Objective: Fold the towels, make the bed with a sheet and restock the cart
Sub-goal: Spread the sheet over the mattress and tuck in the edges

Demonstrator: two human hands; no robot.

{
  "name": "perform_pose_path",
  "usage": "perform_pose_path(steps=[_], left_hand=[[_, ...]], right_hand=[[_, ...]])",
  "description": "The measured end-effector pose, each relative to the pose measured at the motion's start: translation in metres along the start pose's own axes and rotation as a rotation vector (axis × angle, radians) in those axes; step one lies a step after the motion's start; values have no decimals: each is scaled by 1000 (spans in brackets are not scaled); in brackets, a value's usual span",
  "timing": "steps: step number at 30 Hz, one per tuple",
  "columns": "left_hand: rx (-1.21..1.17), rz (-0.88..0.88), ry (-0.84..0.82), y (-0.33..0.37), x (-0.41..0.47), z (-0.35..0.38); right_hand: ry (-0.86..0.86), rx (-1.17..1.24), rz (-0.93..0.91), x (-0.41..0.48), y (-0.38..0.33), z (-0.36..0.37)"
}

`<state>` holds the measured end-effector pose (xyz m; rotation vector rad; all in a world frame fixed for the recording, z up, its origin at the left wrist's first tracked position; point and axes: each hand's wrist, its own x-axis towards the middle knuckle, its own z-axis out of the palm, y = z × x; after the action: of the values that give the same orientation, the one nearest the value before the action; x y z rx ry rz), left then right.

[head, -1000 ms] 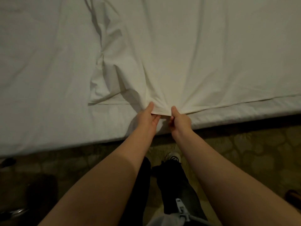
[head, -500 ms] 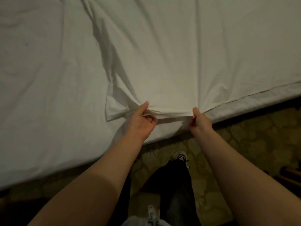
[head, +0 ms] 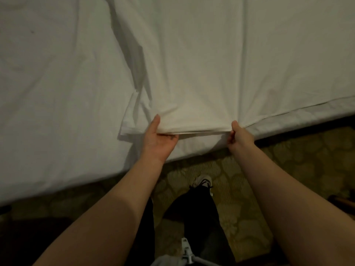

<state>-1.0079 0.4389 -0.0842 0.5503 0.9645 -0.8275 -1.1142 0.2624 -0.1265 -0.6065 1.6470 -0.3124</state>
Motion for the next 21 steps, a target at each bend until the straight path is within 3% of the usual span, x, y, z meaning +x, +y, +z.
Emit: perform_pose_path(steps=[9,16,21], left_hand=[[92,175,189,24,3,-42],[200,123,117,34,7,-45],[198,118,62,39,15,-52]], right_hand=[[-22,-86,-79,3,10,-2],[-151,94,40,-31,41,29],[-244,88,45,-46,71,49]])
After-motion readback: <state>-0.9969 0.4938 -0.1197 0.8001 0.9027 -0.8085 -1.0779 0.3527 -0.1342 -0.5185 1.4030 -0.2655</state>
